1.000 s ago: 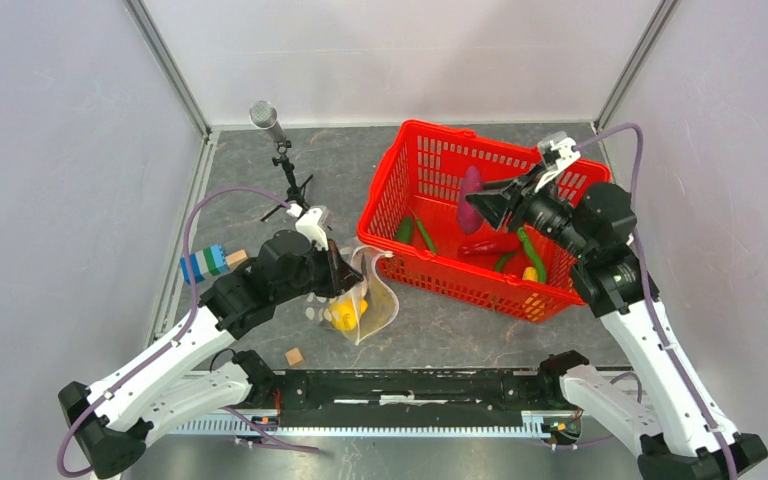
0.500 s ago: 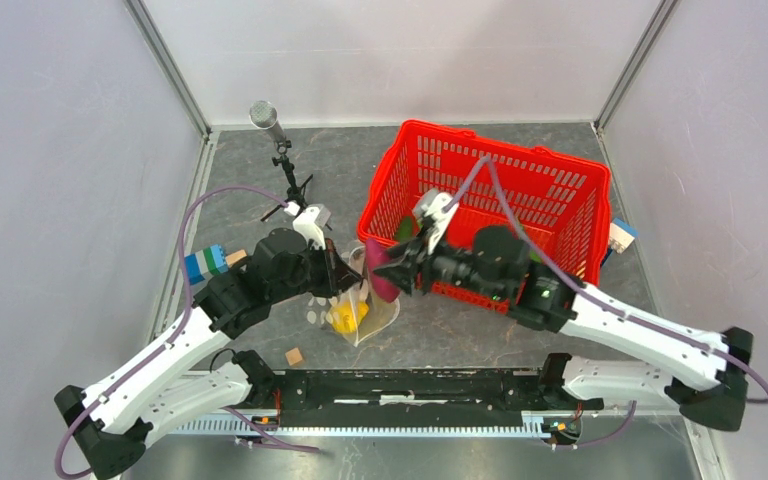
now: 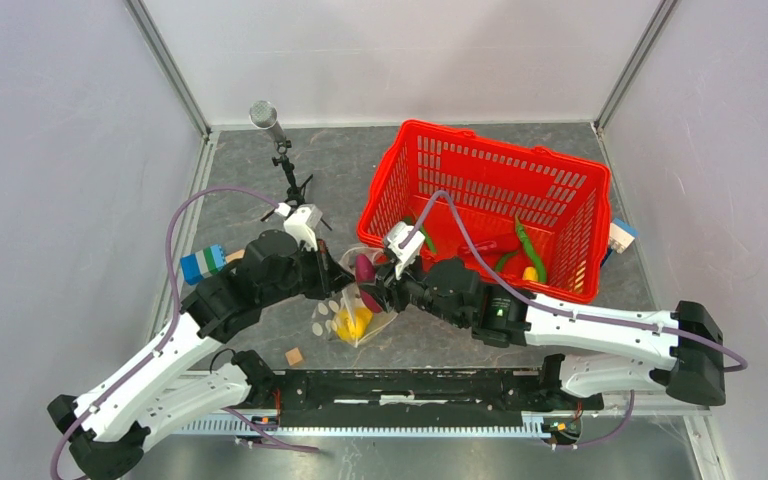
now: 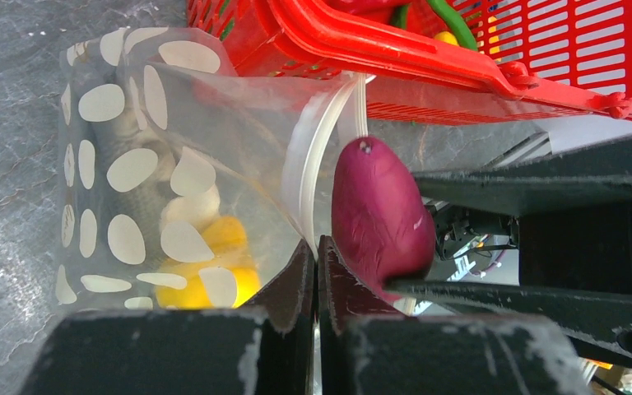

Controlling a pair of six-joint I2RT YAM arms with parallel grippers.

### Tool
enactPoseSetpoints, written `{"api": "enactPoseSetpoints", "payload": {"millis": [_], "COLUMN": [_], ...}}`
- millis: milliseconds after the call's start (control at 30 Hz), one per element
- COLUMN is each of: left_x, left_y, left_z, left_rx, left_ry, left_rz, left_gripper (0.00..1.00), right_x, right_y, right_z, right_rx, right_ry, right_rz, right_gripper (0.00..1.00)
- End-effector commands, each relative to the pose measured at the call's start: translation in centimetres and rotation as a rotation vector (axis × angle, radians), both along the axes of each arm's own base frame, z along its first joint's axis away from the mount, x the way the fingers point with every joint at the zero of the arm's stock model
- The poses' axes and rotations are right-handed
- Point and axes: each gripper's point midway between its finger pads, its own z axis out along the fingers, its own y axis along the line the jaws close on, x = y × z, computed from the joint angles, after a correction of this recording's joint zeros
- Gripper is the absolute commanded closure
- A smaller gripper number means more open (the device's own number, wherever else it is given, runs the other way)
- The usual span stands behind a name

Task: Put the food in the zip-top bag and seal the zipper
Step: Place the fake vegetable in the zipper food storage bag, then pick up the fake fruit from the bin.

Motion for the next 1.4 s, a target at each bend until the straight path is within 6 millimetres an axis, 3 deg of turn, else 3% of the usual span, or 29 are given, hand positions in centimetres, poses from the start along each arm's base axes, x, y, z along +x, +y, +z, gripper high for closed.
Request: {"api": "enactPoseSetpoints", "payload": {"millis": [0,67,233,367,500,633,767,900,1100,1367], "left_x": [0.8,0.9,0.9,0.9,1.1,1.1,1.0,0.8,0.7,0.7], "left_y": [0.4,0.2,-0.1,0.4,0.8,0.5,0.5,0.5,0.4,0.4], "left_z": [3.1,3.3,3.2,3.0,2.6,2.5,2.6,2.5,2.2,2.2], "left_rx": [-0.037,-0.046,-0.045,-0.035,-0.027,-0.03,-0.034,-0.036,-0.034,-0.034], "left_ry": [-0.092,-0.095,-0.09,-0.095,-0.097,-0.092,-0.091,-0.092,-0.085,-0.089], "left_rz": [0.031,0.027,0.019,0.034,0.053,0.046,0.041,0.033,0.027,0.029], "left_gripper": [0.96,0.96,0.96,0.96,0.96,0.96,0.96,0.96,0.96,0.96], "right_x": [-0.1,-1.0,-1.2,-1.2,1.0,6.3,11.5,14.8,16.2,15.6], "right_y": [0.7,1.6,2.1,0.7,-3.0,-8.7,-11.9,-12.8,-12.6,-10.8], "right_z": [2.9,3.2,3.2,6.9,11.6,12.2,9.6,5.4,-2.4,-8.7], "right_rx": [0.07,0.075,0.06,0.108,0.117,-0.013,-0.127,-0.282,-0.503,-0.582], "right_ry": [-0.057,-0.05,-0.034,-0.092,-0.18,-0.168,-0.074,0.038,0.2,0.331], "right_rz": [0.025,0.095,0.112,0.094,-0.069,-0.364,-0.425,-0.351,-0.165,0.112], "right_gripper": [0.43,0.33,0.31,0.31,0.28,0.26,0.26,0.24,0.2,0.2]}}
